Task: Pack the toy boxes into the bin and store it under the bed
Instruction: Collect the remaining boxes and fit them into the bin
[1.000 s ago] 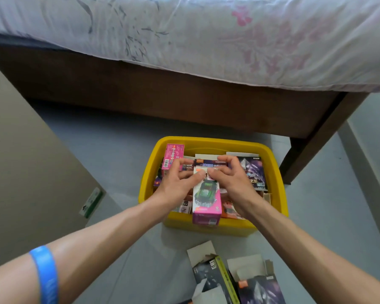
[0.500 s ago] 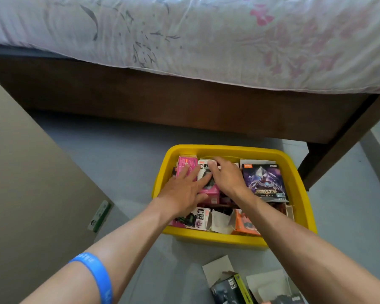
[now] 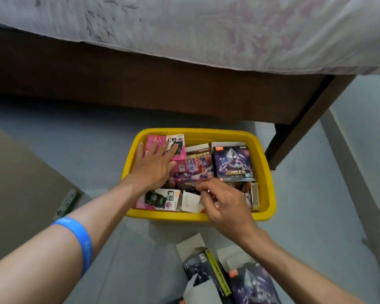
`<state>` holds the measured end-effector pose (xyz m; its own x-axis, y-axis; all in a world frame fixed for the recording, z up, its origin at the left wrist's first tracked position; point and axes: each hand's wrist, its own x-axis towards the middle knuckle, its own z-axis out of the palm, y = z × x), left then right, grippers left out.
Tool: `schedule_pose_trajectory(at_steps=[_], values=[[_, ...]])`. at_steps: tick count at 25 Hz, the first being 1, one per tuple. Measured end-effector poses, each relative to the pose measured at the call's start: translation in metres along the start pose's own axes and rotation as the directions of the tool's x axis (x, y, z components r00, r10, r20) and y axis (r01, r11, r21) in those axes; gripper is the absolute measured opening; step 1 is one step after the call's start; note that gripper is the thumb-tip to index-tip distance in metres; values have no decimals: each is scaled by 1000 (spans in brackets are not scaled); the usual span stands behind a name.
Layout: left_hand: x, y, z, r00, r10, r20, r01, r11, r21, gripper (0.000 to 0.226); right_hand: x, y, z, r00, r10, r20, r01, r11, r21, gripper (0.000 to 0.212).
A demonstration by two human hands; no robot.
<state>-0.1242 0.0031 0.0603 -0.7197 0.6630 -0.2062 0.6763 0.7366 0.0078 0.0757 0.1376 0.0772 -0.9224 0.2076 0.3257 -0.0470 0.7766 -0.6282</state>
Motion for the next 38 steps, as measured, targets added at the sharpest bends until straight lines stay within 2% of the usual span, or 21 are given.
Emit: schedule_pose_trajectory(at_steps=[3,5,6,9,11,14,15,16,18,19,20,22,24,25,27,29,30,32,34,36,38], values=[[-5,1,-5,994,60,-88,-56,997,46,62,-71,2,-9,984,-168,52,173,976,-134,15],[-11,6,-12,985,92,-143,-88,996,32,67,-105,3,-1,946,-262,192,297,937,-185,19],[-16,9,-15,982,98,-162,-96,995,20,69,-118,0,6,923,-220,315,285,942,-178,24],[-36,20,-24,962,150,-228,-142,989,50,68,-148,4,30,771,173,612,41,947,-319,55],[-53,25,-29,910,246,-335,-217,969,121,58,-162,11,44,695,285,660,0,918,-397,65],[-83,30,-33,745,461,-483,-404,887,225,34,-171,14,56,651,336,680,-90,924,-371,52],[-92,32,-34,730,503,-464,-472,861,190,26,-168,14,56,637,337,694,-154,937,-314,40],[-99,34,-36,748,521,-411,-530,842,102,20,-163,11,52,628,323,708,-223,946,-234,27],[-109,40,-42,833,506,-226,-547,814,-196,12,-138,7,31,676,284,680,-342,938,-53,9],[-111,44,-45,864,496,-81,-485,781,-394,13,-122,6,16,713,268,648,-387,921,44,11],[-112,48,-49,858,508,75,-381,728,-570,20,-103,5,-2,742,251,622,-425,893,147,13],[-114,56,-56,772,568,285,-172,619,-766,40,-69,4,-40,776,263,574,-516,788,337,13],[-114,62,-58,721,614,323,-37,499,-866,55,-40,7,-67,780,343,524,-592,677,438,14],[-113,64,-58,737,611,290,-2,430,-903,60,-27,7,-74,775,385,501,-616,635,466,13],[-111,66,-58,839,506,203,17,347,-938,62,-5,7,-78,767,498,405,-638,525,563,9],[-107,67,-59,952,278,130,55,261,-964,53,8,6,-79,711,646,278,-605,360,710,23],[-104,66,-59,984,139,111,82,198,-977,43,10,6,-78,694,674,251,-574,309,758,30],[-95,64,-59,989,-82,123,129,72,-989,30,4,1,-71,765,567,305,-549,326,770,40],[-89,65,-59,969,-180,167,175,30,-984,35,-4,-11,-57,832,402,382,-535,397,746,39],[-85,69,-59,952,-217,217,227,23,-974,43,1,-18,-46,849,417,326,-500,432,751,40],[-83,70,-60,939,-216,267,272,-8,-962,49,10,-20,-41,852,444,277,-469,414,780,38]])
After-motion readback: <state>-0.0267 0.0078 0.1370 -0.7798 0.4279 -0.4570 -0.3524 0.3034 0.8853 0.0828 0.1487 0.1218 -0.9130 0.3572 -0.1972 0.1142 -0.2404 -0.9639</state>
